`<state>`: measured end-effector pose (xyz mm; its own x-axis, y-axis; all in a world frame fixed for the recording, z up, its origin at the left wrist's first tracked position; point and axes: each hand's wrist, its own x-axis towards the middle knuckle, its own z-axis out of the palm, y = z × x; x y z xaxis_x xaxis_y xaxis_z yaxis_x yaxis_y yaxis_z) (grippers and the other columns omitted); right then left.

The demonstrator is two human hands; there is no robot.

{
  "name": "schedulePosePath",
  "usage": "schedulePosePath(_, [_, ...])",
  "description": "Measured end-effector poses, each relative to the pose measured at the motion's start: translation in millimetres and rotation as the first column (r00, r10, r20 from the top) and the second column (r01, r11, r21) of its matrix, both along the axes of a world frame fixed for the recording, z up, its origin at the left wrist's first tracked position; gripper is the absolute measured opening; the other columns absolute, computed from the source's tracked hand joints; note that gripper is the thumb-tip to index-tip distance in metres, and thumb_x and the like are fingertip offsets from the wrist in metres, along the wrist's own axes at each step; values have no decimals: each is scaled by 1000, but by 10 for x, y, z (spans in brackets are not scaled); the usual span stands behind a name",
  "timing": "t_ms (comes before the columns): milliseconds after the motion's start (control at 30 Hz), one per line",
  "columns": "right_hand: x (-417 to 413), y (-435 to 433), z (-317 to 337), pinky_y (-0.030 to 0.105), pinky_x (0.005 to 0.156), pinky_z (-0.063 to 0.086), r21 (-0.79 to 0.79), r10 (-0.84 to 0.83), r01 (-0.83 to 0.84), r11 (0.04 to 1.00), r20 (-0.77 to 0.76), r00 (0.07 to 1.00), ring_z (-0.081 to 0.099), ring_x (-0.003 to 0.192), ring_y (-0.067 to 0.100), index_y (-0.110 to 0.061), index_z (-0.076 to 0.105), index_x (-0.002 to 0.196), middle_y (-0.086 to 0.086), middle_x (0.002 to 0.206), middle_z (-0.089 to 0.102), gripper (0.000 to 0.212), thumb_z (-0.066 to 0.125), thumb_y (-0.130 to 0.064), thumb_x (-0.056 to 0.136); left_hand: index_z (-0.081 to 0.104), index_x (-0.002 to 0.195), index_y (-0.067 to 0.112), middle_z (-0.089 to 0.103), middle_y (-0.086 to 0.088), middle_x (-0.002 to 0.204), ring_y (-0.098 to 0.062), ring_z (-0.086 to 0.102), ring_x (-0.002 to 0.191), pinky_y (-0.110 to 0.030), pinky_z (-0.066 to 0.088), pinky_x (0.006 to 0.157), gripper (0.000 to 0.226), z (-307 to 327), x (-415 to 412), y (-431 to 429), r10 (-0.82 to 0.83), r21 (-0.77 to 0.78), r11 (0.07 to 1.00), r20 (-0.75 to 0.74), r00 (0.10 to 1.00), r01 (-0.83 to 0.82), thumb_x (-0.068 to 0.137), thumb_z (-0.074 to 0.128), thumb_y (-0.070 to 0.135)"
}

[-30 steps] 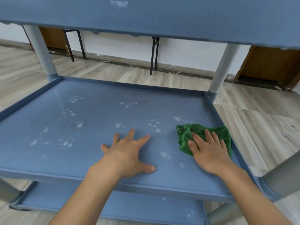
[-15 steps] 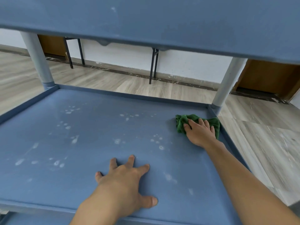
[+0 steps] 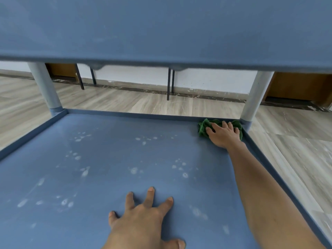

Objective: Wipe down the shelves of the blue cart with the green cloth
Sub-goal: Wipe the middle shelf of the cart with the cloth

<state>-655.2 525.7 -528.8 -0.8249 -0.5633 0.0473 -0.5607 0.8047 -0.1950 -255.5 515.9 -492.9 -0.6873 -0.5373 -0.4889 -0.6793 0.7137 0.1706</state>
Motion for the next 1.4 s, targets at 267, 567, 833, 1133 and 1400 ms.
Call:
schedulePosePath(267, [-2,60,-43,64,113,-5,79,-11,8,997,36,999,4,146,40,-60,10,138,6,161,11,63,8,-77,77,-2,142,68,-16,24,162,-27,-16,151,-67,14,114,97,77,-29,12,11,26,1000,19,1000,-12,68,59,81])
schedulePosePath(567, [1231,1072,25,63,113,-6,88,74,-84,993,113,991,-5,146,41,-55,15,139,4,162,4,53,12,-66,87,4,148,61,-6,12,166,-33,-3,151,-55,20,118,97,126,-29,-15,-56,-1,998,35,998,56,69,56,84])
schedulePosePath(833, [2595,2360,13,55,118,6,94,198,-199,976,23,980,3,148,28,-67,10,135,-4,161,11,53,-2,-69,83,3,148,61,-7,12,166,-31,-5,152,-56,22,118,97,133,-20,17,-56,22,998,38,998,55,71,56,84])
schedulePosePath(1133, [2362,1955,58,54,116,-10,88,135,-144,986,100,986,-19,146,24,-80,-15,118,-11,160,-15,41,2,-69,82,0,147,62,-10,14,165,-32,-11,151,-58,20,117,96,64,-7,24,-46,28,999,22,999,46,71,55,83])
schedulePosePath(1400, [1169,492,37,65,111,-8,95,60,-78,992,173,983,-9,146,37,-62,10,135,-2,162,-2,50,14,-65,86,-6,144,65,-17,20,163,-30,-15,150,-67,20,112,99,81,-50,20,-18,28,999,45,999,17,70,57,82])
